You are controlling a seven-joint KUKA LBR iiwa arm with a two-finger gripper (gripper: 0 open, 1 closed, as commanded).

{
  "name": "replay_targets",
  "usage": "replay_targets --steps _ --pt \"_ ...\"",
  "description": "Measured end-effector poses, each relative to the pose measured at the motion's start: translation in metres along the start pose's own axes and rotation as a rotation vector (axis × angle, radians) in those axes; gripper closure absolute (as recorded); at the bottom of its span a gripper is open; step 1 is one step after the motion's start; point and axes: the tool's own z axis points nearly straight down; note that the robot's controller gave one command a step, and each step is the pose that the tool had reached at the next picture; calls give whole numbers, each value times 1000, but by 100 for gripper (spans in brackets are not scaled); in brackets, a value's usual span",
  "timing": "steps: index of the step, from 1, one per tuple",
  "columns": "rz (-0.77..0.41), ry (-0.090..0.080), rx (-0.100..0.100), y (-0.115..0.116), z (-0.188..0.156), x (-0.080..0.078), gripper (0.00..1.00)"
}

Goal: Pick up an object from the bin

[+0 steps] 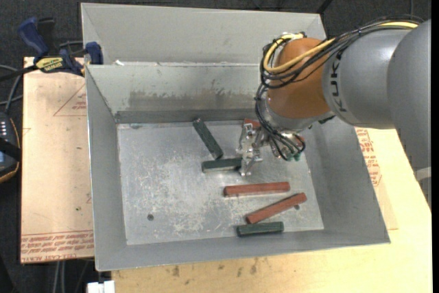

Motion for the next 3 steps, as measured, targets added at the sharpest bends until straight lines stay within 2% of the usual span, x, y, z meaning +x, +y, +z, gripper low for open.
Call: replay_targets --steps 1,2,3 --pt "0 0 0 0 0 0 100" --pt "35 -11 8 12 -1 8 100" --pt "7 13 -1 -9 -133 -22 100"
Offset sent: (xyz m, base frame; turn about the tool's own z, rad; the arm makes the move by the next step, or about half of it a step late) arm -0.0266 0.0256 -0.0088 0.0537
